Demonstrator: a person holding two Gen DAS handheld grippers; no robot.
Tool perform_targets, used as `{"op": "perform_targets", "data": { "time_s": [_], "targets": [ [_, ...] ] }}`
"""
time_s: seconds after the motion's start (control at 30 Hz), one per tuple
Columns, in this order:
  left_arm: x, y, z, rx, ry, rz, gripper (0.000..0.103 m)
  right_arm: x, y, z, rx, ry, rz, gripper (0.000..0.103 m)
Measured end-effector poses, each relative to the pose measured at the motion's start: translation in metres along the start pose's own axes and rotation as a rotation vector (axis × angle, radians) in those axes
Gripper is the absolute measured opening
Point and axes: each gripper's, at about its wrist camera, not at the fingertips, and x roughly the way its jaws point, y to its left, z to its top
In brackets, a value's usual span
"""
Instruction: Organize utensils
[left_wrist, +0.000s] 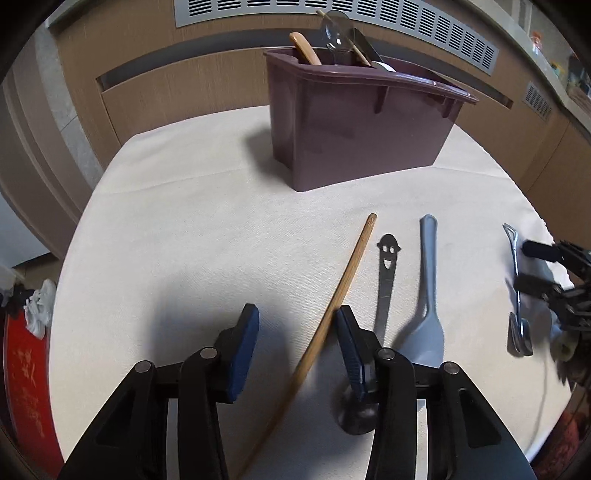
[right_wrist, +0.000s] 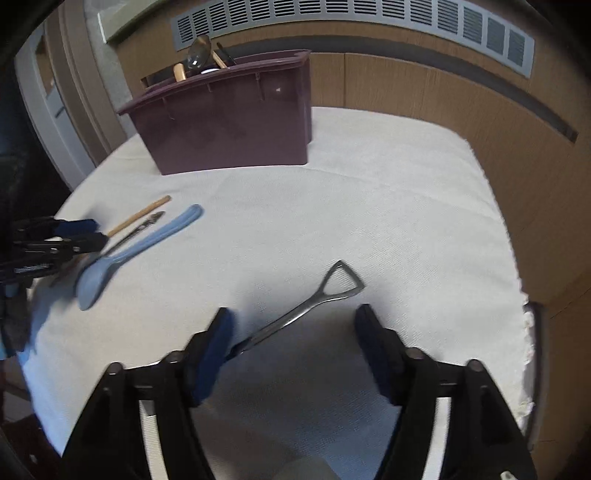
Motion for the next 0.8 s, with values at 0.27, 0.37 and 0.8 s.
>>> {"op": "perform_targets", "data": {
  "time_s": [0.27, 0.37, 0.8],
  "targets": [
    [-0.010, 0.005, -0.020, -0.126, 0.002, -0.042, 0.044, 0.001, 0.022, -0.007, -0.076, 0.036, -0.072, 0.086],
    [-0.015, -0.011, -0.026, -0.131, 0.009, -0.102, 0.043, 0.008, 0.025, 0.005, -0.033, 0.020, -0.112, 0.085],
    [-0.008, -0.018, -0.014, -0.117, 0.032, -0.143, 0.039, 0.028, 0.055, 0.039, -0.183, 0.024, -0.057, 0.035]
  ]
}}
